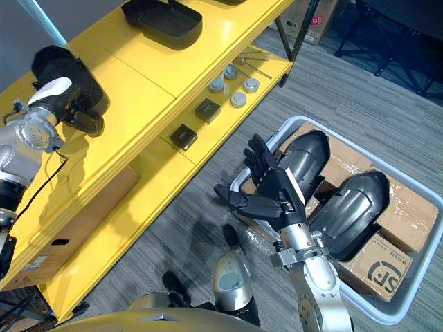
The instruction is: Walk over and take three plastic housings, then place them on the shelf
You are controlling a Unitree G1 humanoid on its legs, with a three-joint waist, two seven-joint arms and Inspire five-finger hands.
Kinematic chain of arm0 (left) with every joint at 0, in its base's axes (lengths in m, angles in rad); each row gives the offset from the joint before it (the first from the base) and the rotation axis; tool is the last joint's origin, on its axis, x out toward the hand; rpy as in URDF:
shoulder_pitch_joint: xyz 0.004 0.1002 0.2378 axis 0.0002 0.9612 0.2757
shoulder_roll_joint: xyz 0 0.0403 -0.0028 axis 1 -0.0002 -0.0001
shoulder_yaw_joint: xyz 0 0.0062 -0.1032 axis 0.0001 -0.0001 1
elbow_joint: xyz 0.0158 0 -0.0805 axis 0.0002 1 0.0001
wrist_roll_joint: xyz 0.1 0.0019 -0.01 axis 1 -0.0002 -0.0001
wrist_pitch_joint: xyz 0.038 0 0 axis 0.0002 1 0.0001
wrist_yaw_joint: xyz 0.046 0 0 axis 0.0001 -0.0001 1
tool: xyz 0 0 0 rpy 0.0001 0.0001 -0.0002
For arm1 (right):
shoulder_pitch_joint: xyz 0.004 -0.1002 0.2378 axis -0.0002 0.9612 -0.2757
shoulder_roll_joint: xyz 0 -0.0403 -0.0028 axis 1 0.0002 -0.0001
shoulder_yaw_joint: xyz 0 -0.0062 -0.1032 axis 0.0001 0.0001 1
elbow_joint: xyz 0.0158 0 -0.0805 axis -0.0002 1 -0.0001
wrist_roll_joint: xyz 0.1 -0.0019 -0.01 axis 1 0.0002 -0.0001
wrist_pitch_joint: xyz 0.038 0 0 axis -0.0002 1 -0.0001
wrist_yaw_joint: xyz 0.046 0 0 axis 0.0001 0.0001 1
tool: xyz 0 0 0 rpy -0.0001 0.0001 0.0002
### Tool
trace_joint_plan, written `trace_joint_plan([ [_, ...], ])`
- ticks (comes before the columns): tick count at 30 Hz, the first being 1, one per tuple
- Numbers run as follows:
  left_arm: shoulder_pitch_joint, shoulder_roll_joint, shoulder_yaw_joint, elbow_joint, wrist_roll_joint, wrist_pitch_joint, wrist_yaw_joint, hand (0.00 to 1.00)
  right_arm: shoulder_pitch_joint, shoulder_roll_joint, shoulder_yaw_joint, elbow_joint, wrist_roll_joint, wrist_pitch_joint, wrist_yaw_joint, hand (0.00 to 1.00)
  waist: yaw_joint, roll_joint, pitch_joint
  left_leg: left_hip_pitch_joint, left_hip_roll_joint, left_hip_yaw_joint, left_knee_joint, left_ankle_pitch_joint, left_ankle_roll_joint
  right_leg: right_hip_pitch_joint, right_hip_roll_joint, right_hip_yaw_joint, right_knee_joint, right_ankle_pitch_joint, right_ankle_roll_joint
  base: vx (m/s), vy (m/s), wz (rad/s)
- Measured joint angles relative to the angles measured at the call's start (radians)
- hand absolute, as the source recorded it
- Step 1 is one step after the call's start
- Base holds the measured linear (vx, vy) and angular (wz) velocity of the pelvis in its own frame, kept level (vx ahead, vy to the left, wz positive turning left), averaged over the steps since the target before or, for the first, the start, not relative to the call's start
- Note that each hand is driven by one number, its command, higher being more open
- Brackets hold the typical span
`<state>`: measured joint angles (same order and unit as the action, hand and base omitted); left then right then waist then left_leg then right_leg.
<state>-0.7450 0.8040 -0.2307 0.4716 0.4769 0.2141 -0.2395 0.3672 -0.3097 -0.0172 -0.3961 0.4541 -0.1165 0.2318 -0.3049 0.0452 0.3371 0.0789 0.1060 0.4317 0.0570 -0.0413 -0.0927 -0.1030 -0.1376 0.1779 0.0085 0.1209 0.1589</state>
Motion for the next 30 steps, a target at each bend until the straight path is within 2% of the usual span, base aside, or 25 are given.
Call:
trace_joint_plan([
  [17,0.000,0.000,-0.007,0.006,-0.115,-0.017,0.080,0.00,0.000,0.005,0.028,0.000,0.003,-0.006,-0.006,1.00,-0.003,-0.011,0.006,-0.002,0.007,-0.013,0.010,-0.005,-0.005,0.011,0.002,-0.011,-0.009,0.001,-0.001,0.00,0.001,0.01],
  [26,-0.022,0.000,-0.006,-0.004,-0.157,0.051,0.091,0.00,0.001,0.017,0.030,0.000,0.003,-0.007,-0.016,1.00,-0.003,-0.024,0.014,0.000,0.008,-0.017,0.015,-0.009,-0.005,0.018,0.002,-0.016,-0.010,0.001,-0.001,0.00,0.000,0.00],
  [30,-0.030,-0.001,-0.006,0.001,-0.156,0.055,0.091,0.00,0.009,0.040,0.037,0.000,0.003,-0.007,-0.025,1.00,-0.004,-0.027,0.016,-0.001,0.009,-0.018,0.016,-0.009,-0.005,0.019,0.002,-0.016,-0.010,0.001,-0.001,0.00,0.000,0.00],
])
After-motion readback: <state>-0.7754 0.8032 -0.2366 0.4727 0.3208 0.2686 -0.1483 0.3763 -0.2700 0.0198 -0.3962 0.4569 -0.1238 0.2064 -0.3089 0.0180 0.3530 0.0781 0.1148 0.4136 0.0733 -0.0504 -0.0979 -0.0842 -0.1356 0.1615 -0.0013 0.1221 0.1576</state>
